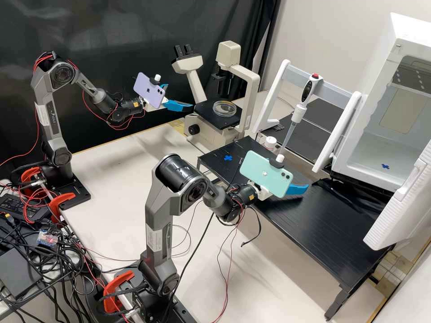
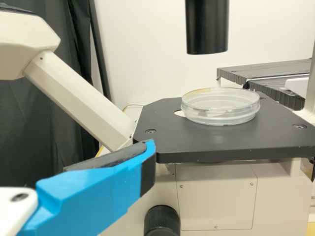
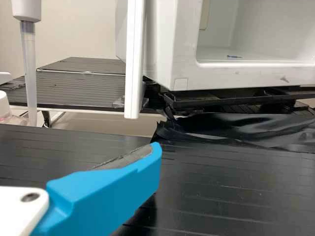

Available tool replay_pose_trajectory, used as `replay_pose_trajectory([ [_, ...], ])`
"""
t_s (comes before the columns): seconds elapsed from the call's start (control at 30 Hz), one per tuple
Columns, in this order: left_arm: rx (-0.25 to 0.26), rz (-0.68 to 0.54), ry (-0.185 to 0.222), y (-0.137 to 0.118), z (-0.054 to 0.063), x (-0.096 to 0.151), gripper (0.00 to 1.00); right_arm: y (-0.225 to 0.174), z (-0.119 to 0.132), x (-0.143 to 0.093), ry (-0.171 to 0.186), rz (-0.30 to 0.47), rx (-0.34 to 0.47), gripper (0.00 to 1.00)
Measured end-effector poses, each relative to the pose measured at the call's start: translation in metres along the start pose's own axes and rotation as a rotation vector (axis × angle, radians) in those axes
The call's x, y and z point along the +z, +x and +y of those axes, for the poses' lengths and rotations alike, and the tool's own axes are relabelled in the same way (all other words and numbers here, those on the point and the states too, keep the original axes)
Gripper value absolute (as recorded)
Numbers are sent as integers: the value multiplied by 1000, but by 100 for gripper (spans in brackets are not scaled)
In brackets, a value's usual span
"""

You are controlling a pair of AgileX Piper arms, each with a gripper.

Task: Move the petri dish to the bench

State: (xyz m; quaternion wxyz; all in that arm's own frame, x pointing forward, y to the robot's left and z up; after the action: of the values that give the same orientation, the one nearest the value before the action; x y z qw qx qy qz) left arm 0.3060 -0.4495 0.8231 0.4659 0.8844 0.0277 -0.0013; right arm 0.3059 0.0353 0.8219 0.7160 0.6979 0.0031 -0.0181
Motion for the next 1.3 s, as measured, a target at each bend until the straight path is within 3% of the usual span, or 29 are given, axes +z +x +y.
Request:
replay_pose_trajectory([
  [0.33,0,0,0,0,0,0,100,-5,-1,-5,6,10,-2,100],
  [0.47,0,0,0,0,0,0,100,-17,-7,-21,38,36,3,100],
  [0.6,0,0,0,0,0,0,100,-27,-15,-41,11,102,-17,100],
  [0.7,0,0,0,0,0,0,100,-33,-26,-58,17,133,-32,100],
  [0.8,0,0,0,0,0,0,100,-42,-39,-78,-31,202,-71,100],
  [0.93,0,0,0,0,0,0,100,-46,-52,-102,-52,251,-90,100],
  [1.07,0,0,0,0,0,0,100,-49,-63,-128,-118,336,-105,100],
  [1.2,0,0,0,0,0,0,100,-43,-74,-152,-126,365,-100,100],
  [1.3,0,0,0,0,0,0,100,-40,-82,-169,-152,405,-106,100],
])
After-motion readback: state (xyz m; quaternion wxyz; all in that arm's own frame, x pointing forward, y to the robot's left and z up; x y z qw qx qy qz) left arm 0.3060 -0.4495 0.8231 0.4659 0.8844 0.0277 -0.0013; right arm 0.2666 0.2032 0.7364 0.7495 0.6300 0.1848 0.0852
